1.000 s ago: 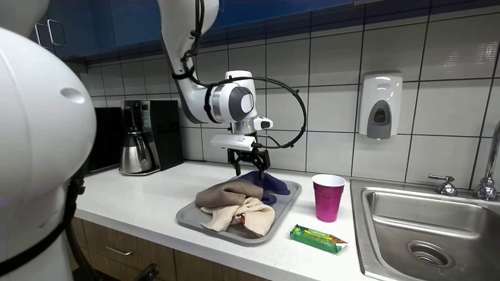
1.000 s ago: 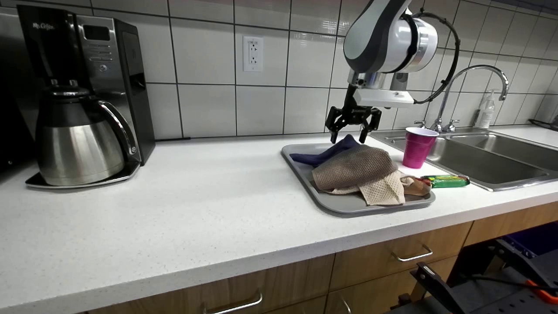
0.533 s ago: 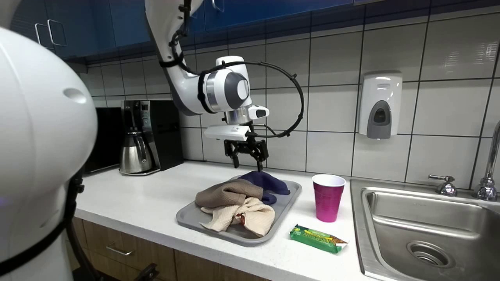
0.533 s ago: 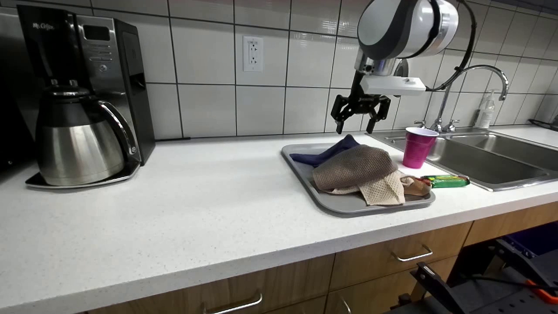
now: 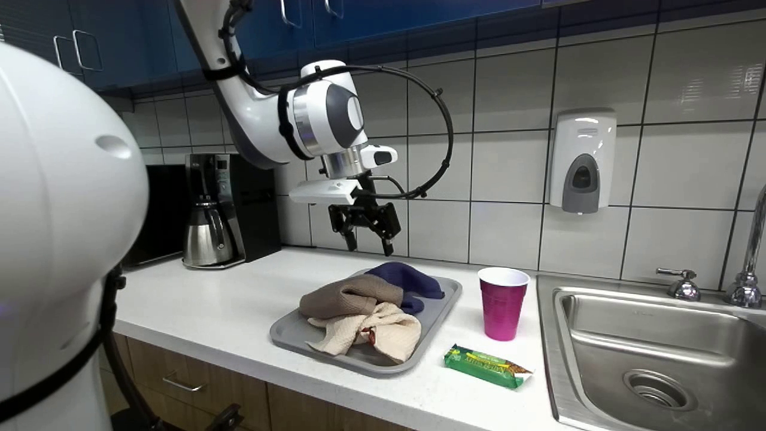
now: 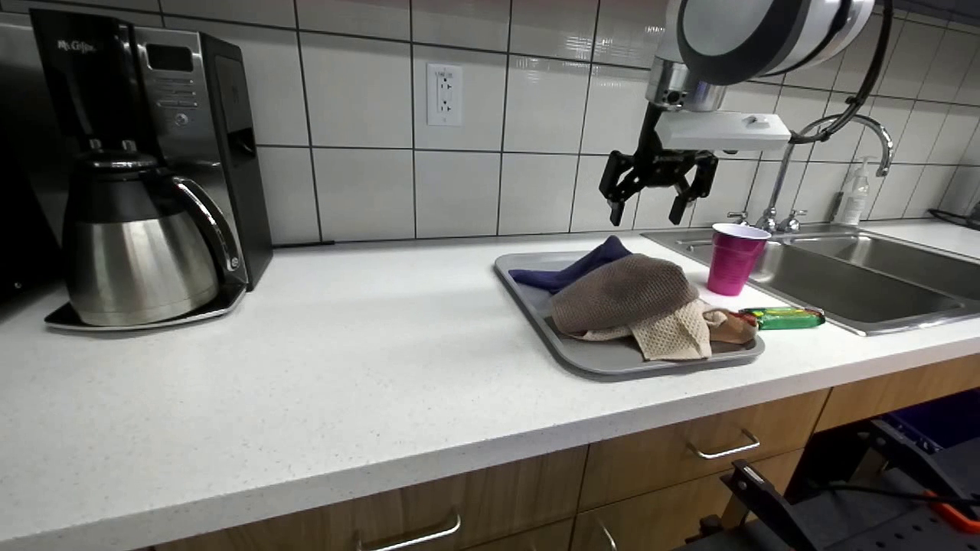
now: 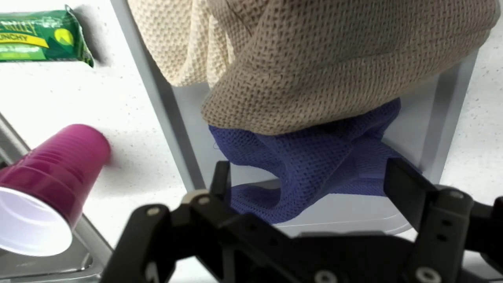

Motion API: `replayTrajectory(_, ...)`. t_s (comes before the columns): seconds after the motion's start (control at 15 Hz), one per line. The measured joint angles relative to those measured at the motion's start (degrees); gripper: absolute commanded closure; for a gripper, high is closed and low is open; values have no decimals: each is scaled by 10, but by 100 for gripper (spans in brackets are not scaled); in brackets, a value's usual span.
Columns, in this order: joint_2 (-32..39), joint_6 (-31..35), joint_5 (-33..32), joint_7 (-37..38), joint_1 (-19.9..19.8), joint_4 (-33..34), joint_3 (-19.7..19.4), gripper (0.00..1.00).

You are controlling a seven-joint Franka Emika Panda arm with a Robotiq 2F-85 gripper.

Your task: Put the brown and blue towels on the tray

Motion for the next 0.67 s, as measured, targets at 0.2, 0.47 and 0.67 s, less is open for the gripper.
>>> replayTrajectory(0.2, -37, -16, -4, 12, -7, -30, 10, 0)
replayTrajectory(0.47, -89, -55, -3, 12, -27, -59, 23, 0)
replayTrajectory(0.67, -122, -83, 4, 7, -40, -74, 24, 0)
